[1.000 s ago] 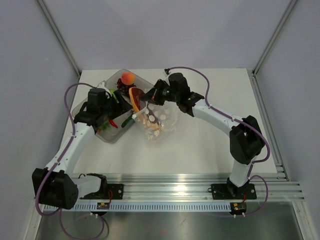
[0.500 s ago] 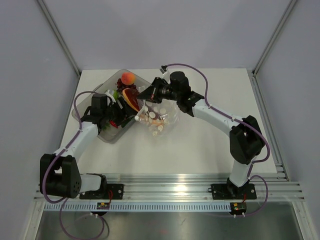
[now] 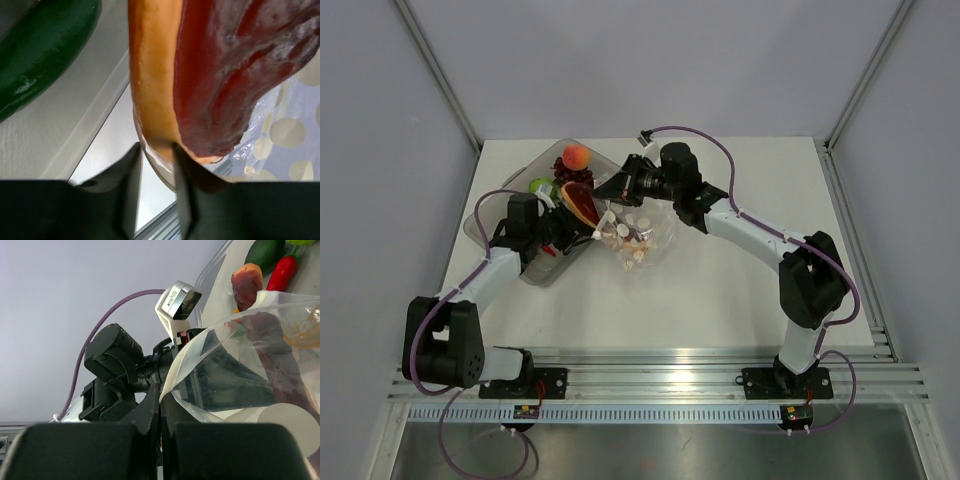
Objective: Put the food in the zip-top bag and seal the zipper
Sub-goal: Place the fake food in the zipper food storage bag.
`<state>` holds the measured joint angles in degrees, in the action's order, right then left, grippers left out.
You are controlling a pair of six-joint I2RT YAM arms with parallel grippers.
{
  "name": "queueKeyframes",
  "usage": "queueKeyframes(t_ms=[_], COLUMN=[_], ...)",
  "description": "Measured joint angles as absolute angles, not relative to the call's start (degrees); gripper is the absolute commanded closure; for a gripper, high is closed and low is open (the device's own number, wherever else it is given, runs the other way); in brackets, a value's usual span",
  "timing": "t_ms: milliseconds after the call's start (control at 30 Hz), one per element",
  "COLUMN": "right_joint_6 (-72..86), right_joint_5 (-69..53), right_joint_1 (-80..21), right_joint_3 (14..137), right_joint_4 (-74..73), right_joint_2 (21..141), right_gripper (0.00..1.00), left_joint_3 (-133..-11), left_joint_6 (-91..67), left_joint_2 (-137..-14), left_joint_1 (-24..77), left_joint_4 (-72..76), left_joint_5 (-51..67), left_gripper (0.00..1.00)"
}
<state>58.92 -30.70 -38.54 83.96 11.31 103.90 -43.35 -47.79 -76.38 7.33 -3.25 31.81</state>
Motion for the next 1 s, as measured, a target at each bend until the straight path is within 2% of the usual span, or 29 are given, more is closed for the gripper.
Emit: queueKeyframes(t_ms=[67,300,533,833,1000], right_joint_6=[58.89,55.66,49.15,43.27,39.86], right_joint_5=[-31.07,-32.6,-31.88,-29.34,-27.24], right_joint_1=[-38.54,-38.54,-38.24,-34.02,-34.02], right_joint_3=[83.96,84.03,85.82,89.47,88.31], right_joint_4=[11.33,9.45,1.8,-6.87,-8.71], right_joint_2=[103.92,103.92,103.9,103.33,97.69], right_gripper=[1.0,1.0,1.0,1.0,1.0], left_joint_3=[-43.33,-45.21,-52.77,-56.55,-56.51], left_joint_6=[-48.03,-45.43,-39.42,-33.82,-33.47], left_joint_2=[-76.34,-74.26,-67.99,-60.4,-60.01], left_joint_1=[7.31,7.09,6.87,6.87,6.9], left_joint_4=[-3.29,-7.88,-13.8,-14.59,-14.0], left_joint_5=[31.7,28.6,26.79,31.38,34.15], left_gripper=[1.0,1.0,1.0,1.0,1.0])
